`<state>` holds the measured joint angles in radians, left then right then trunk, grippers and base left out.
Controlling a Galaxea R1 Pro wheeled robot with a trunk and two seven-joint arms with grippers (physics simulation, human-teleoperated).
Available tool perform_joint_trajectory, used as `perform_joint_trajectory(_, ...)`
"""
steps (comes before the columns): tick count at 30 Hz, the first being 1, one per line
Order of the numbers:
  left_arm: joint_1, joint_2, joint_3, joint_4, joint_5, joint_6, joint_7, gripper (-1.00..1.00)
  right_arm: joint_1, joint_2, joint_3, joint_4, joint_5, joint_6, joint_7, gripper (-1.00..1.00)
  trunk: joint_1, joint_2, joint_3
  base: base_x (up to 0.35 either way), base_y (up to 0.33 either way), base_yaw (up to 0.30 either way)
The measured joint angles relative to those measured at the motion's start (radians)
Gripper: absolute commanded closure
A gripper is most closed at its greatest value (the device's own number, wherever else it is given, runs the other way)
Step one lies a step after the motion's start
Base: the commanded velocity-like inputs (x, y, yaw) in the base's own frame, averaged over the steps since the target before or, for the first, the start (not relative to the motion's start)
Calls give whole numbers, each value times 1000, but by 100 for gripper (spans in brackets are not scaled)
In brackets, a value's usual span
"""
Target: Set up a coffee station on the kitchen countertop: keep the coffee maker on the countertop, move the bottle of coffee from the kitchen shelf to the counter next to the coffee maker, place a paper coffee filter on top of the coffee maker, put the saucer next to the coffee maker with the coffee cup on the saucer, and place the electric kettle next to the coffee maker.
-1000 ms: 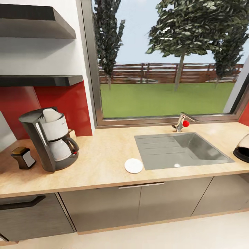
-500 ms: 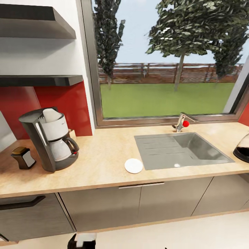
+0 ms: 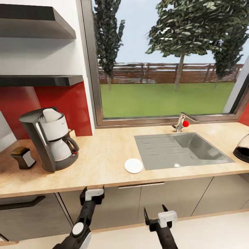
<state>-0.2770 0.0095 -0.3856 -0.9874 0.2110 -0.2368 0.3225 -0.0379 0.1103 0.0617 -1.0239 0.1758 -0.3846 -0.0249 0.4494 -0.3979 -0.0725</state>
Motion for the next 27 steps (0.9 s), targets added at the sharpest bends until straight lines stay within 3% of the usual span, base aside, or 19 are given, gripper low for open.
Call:
perform_joint_trajectory(5, -5, -1, 0, -56, 14, 5, -2, -100, -4, 23, 0, -64, 0, 0, 0, -100, 0, 0, 0, 0, 0, 0)
perform_joint_trajectory(13, -19, -1, -3, -156, 48, 40, -3, -100, -19, 30, 2, -189, -1, 4, 1, -100, 0, 0, 0, 0, 0, 0)
perform_joint_trajectory(14, -51, -1, -3, -169, 61, 110, -3, -100, -37, 31, 3, -214, -1, 6, 1, -100, 0, 0, 0, 0, 0, 0)
perform_joint_trajectory(15, -64, -1, -2, -171, 67, 136, -4, -100, -43, 31, 3, -218, -2, 7, 1, -100, 0, 0, 0, 0, 0, 0)
perform_joint_trajectory(17, -137, 0, -2, -169, 135, 258, -7, -100, -93, 36, 4, -224, -1, 38, 0, -100, 0, 0, 0, 0, 0, 0)
perform_joint_trajectory(19, -163, 0, -2, -167, 164, 292, -8, -100, -114, 39, 4, -225, -2, 74, 1, -100, 0, 0, 0, 0, 0, 0)
perform_joint_trajectory(20, -201, 2, -1, -163, 198, 336, -10, -100, -144, 42, 4, -227, -3, 147, 2, -100, 0, 0, 0, 0, 0, 0)
perform_joint_trajectory(21, -216, 4, -1, -161, 211, 353, -11, -100, -155, 43, 3, -228, -3, 176, 3, -100, 0, 0, 0, 0, 0, 0)
perform_joint_trajectory(22, -284, 12, 10, -148, 280, 458, -14, -100, -217, 45, 3, -229, -4, 314, 5, -100, 0, 1, 0, 0, 0, 0)
perform_joint_trajectory(23, -317, 13, 20, -140, 303, 503, -15, -100, -244, 45, 3, -229, -5, 354, 5, -100, 0, 0, 0, 0, 0, 0)
perform_joint_trajectory(27, -410, 17, 58, -81, 345, 652, -35, -100, -296, 46, 3, -223, -83, 478, 7, -100, 0, 0, 0, 0, 0, 0)
